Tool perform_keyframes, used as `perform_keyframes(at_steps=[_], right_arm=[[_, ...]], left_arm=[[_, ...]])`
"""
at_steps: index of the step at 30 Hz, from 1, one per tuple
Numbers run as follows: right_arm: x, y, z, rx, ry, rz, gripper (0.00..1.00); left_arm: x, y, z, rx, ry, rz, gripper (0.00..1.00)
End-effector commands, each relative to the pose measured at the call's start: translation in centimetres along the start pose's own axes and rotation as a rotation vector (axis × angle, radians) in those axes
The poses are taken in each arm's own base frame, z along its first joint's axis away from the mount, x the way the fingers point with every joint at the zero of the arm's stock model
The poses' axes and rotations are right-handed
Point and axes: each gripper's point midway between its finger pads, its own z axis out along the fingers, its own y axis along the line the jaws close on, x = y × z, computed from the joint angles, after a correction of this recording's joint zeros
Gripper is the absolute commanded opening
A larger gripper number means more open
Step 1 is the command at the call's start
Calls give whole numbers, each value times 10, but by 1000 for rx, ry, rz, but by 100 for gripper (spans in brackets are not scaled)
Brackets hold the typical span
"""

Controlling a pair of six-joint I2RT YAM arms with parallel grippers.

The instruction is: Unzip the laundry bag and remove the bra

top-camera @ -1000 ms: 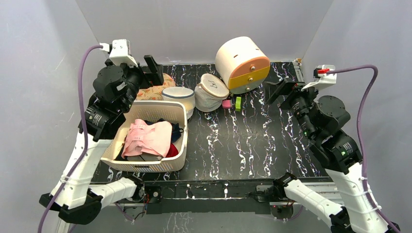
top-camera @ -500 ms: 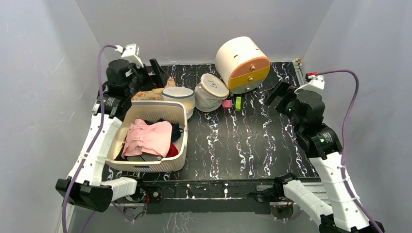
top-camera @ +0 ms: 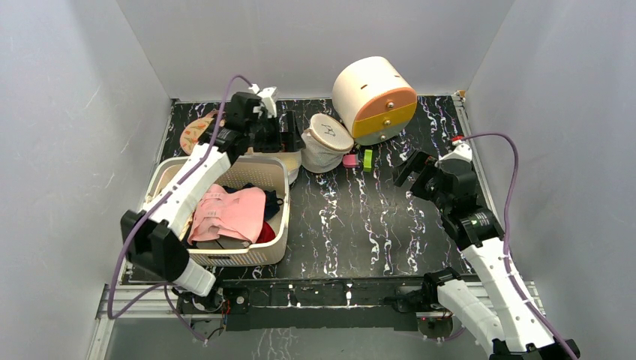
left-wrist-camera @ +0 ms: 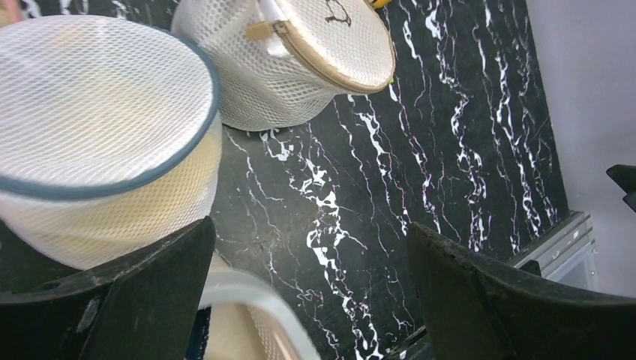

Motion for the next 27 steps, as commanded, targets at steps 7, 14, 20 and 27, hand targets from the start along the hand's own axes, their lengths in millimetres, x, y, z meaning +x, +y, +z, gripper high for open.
perform_keyframes(at_steps=[7, 14, 20, 27], right_arm=[[-21, 24, -5, -147, -122, 2, 98], [-38, 25, -19, -142, -165, -86, 98], [-37, 23, -26, -146, -180, -89, 98], [-32, 35, -28, -202, -137, -104, 98]], left_arm=[[-17, -26, 64, -70, 70, 107, 98], [-57, -11, 104, -208, 17, 159, 98], [-75, 23, 122, -390, 25, 230, 98], [-69, 21, 148, -238, 97, 126, 91]])
